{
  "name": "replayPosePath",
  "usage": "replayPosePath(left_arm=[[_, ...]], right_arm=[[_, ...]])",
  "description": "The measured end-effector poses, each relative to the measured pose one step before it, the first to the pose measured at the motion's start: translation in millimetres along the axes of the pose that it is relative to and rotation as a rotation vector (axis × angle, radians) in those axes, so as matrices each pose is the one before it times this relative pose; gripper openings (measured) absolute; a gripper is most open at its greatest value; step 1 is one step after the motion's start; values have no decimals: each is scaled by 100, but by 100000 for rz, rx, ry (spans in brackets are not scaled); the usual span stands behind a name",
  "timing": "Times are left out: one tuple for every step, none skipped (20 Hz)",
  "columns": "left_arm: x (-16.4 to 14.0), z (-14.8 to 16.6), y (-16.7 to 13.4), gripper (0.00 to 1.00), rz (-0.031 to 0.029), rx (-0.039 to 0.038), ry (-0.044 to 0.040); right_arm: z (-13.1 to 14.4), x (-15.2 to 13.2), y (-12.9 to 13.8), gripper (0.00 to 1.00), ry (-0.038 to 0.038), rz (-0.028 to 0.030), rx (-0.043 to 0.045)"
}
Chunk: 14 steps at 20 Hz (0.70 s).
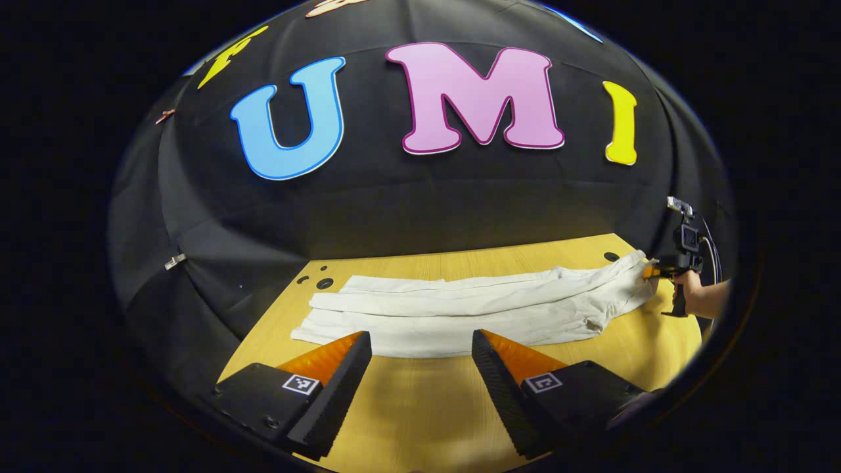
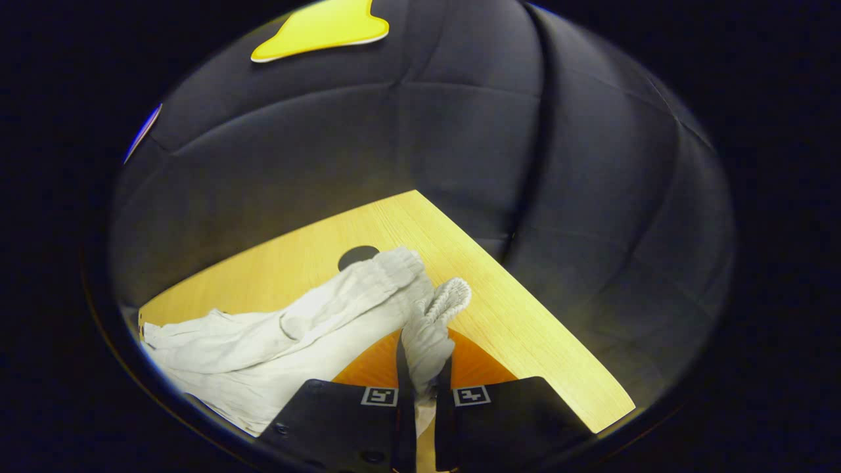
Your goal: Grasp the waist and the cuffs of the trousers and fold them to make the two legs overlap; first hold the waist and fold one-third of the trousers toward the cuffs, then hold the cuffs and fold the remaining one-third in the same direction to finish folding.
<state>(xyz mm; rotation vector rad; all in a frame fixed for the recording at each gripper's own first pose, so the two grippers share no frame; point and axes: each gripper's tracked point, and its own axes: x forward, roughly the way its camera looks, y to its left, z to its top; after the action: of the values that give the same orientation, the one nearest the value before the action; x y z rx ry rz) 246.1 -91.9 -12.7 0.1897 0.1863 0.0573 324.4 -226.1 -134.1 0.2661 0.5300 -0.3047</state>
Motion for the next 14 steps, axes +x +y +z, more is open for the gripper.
replayPosePath(left_arm=[[-288,-88,352,98,183,326,-118],[-211,-40,427,98,470,-272,-112],[-150,-97,519,98,880,-823,26],[-130,-180,435,98,815,-1270,161],[-205,-263,404,98,852,-1510,413],[-238,-278,434,98,706,-1332,340],[-273,-510,403,98,696,-1088,671],[-330,-449,348,98,513,-721,459],[-419,-561,354,98,354,-407,404],[-326,-617,478,98,729,-174,652],[-210,-786,512,98,959,-520,1204],[-160,-657,448,98,1071,-962,1121],[-117,-705,632,98,1865,-1429,767],[17,-407,384,98,1249,-2302,340]], right_arm=[[1152,-767,439,16,-2568,746,-2230],[1083,-675,380,16,-2689,1355,-2347],[1393,-733,555,15,-2941,1508,-2309],[1418,-1091,644,16,-3135,1425,-2367],[1414,-741,860,16,-2796,1720,-2229],[1277,-1113,529,15,-2566,2077,-2221],[1249,-691,849,15,-2573,2162,-2616],[1275,-957,620,15,-3004,2242,-2778],[1135,-596,845,15,-2821,2558,-2456],[359,-1051,465,15,-2107,2776,-1978],[360,-875,558,15,-1794,2838,-1342],[258,-916,-208,15,-1576,2559,-1101],[175,-549,319,15,-1104,2682,-1165],[-316,102,-84,15,-501,3033,-893]])
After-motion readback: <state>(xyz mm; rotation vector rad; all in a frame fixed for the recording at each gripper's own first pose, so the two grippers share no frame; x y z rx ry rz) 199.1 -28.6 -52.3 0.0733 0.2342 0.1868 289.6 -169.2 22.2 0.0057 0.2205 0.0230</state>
